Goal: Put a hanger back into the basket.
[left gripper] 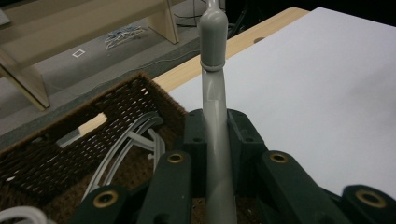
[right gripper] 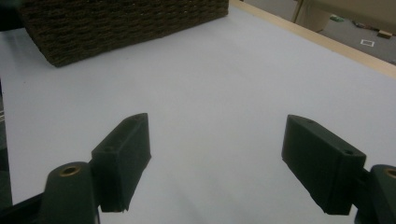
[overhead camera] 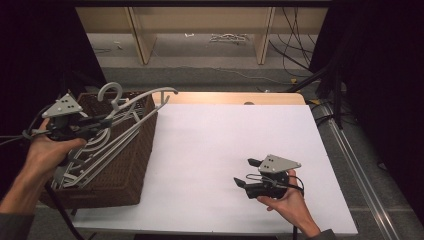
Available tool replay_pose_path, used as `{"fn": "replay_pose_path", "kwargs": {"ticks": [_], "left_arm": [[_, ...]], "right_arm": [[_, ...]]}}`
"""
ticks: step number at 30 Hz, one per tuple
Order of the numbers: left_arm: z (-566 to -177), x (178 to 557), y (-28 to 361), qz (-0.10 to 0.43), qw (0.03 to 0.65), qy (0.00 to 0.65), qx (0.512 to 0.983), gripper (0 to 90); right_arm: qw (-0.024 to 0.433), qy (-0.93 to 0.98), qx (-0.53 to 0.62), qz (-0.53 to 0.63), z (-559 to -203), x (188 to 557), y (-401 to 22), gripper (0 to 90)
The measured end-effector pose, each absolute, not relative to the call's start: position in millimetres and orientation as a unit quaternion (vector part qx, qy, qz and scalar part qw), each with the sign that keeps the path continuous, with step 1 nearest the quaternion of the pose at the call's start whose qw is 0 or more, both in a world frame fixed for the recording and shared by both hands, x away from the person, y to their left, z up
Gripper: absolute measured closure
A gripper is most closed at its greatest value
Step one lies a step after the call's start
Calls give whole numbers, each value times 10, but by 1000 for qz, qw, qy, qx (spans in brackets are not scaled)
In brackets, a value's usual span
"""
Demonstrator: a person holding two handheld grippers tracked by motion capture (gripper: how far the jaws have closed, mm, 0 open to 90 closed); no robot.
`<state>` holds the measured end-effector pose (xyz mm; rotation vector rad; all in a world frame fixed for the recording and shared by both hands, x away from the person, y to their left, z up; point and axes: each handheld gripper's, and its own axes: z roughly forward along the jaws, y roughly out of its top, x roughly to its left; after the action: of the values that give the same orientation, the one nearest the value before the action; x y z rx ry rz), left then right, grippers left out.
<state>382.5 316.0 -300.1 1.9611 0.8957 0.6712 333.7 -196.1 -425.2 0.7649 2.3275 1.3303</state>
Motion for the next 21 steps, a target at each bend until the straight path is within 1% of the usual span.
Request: {"fn": "replay_pose_path", "kwargs": {"ticks": [21], "left_arm": [[-3049,3740,3671,288,411,401,766,790]], "right_arm": [[176,822,272,468,-4285,3285,-1990,234]]}}
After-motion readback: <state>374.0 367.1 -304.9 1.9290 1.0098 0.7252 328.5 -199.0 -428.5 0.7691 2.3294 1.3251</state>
